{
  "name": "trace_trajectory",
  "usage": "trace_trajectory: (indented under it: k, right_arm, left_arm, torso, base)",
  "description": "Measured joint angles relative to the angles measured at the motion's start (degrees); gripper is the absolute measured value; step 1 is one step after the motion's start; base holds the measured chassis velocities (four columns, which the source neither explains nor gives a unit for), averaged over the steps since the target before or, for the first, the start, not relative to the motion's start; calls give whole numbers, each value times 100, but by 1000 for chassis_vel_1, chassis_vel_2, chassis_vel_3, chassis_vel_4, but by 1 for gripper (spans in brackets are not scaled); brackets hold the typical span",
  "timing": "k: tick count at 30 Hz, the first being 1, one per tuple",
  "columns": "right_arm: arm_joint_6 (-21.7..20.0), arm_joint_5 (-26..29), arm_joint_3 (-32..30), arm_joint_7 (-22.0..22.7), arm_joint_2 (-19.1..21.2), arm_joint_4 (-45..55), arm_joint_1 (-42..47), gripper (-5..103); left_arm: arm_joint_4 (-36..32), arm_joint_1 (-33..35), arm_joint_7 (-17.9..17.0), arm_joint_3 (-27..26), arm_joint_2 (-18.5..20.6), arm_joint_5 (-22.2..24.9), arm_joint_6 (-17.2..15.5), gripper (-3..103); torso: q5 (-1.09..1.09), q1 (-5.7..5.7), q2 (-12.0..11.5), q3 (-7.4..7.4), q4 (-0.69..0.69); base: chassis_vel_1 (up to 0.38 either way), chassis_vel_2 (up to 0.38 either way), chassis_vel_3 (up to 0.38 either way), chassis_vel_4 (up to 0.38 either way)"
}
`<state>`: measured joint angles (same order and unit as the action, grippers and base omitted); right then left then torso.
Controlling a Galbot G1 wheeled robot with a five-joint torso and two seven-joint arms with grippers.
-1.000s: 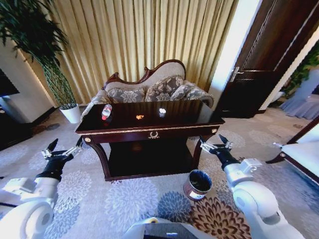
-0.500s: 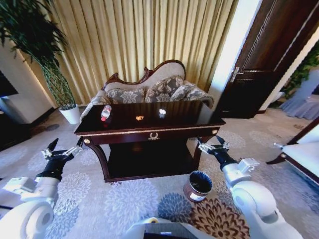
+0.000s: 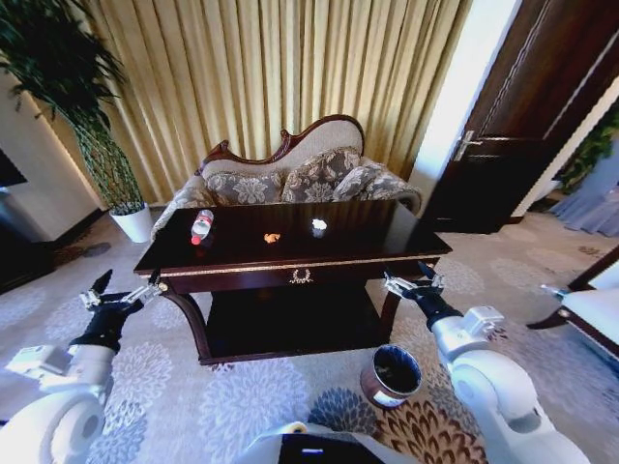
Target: Move to the front of the table and place the trash on the table into the trash bin.
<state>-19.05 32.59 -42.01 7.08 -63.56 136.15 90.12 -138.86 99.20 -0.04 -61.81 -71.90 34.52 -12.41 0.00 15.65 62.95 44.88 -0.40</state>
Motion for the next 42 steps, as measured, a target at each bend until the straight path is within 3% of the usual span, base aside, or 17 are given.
trace_trajectory:
  k: [26,31,36,42]
  right_arm:
    - [-27,34,64,-60,50,121,22,100]
    - [-266,116,111,-51,125,148,-8,100]
    - [-677,661,264,-91,547,-54,-385,100]
    - [-804,997,565,-22,944,-367,-838,100]
  left_arm:
    - [-164,186,2,-60,-183,-51,41,100]
    - [-175,194,11,-55,-220,-59,45,100]
    - [-195,204,24,-23,-272,-104,47,100]
    - [-203,214,27,-15,-302,-129,50,100]
  torso:
    - [0,0,0,0,0]
    - [0,2,0,0,0]
    - [0,-1,2,-2,-1]
    - [1,0,1,0,0]
  base:
    - [-90,84,88,-85]
    - [-26,20,23,-19]
    - [0,0,0,0]
    - [0,0,0,0]
